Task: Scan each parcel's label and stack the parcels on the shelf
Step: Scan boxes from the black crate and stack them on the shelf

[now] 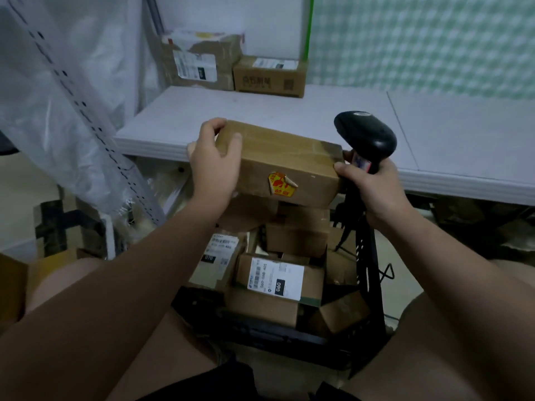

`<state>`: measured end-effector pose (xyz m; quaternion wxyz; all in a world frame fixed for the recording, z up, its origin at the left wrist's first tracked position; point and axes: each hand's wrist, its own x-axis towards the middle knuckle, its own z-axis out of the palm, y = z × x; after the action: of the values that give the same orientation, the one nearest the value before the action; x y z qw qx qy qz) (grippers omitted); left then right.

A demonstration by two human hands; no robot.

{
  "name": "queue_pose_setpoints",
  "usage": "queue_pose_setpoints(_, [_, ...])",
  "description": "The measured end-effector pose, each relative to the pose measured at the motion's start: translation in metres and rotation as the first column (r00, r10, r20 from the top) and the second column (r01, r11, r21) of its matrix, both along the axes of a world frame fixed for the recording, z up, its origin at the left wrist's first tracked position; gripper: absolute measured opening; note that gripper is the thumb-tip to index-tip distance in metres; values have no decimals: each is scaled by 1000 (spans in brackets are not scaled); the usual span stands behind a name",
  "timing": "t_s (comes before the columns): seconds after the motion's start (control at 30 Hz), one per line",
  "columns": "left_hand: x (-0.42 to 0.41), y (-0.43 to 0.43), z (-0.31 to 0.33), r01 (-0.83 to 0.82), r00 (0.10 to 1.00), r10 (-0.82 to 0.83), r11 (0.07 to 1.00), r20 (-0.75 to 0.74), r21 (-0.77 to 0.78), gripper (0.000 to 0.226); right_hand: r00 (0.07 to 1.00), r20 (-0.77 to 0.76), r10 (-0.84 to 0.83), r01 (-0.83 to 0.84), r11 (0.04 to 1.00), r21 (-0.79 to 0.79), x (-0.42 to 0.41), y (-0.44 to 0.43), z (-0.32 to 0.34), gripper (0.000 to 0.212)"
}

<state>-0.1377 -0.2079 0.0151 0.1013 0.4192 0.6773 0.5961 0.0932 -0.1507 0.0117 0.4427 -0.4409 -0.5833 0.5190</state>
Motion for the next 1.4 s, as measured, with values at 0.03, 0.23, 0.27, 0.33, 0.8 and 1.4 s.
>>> queue_pose_setpoints(0.03, [2,6,5,1,1000,-1,1000,12,-13,31,1000,-1,-10,10,1000,25,-2,6,5,38])
queue_pose_setpoints(0.23, [1,50,17,61,987,-73,994,-140,-90,55,999,38,-30,26,995,100,0,49,23,25])
queue_pose_setpoints(0.27, [-1,57,15,70,979,-87,993,-183,-98,58,1000,-7,-27,27,997,77,1,55,23,24])
queue_pose_setpoints(0.33, [-2,69,7,124,976,-142,986,-163,-113,64,994,-104,-30,31,999,7,2,66,22,24])
queue_pose_setpoints(0.8, [-10,90,-7,38,998,-30,987,55,-154,39,990,-120,-72,66,996,-55,-4,84,4,24])
queue_pose_setpoints(1.4, [-15,99,-15,129,925,-37,967,379,-221,55,996,27,-89,89,996,-10,-8,81,8,20])
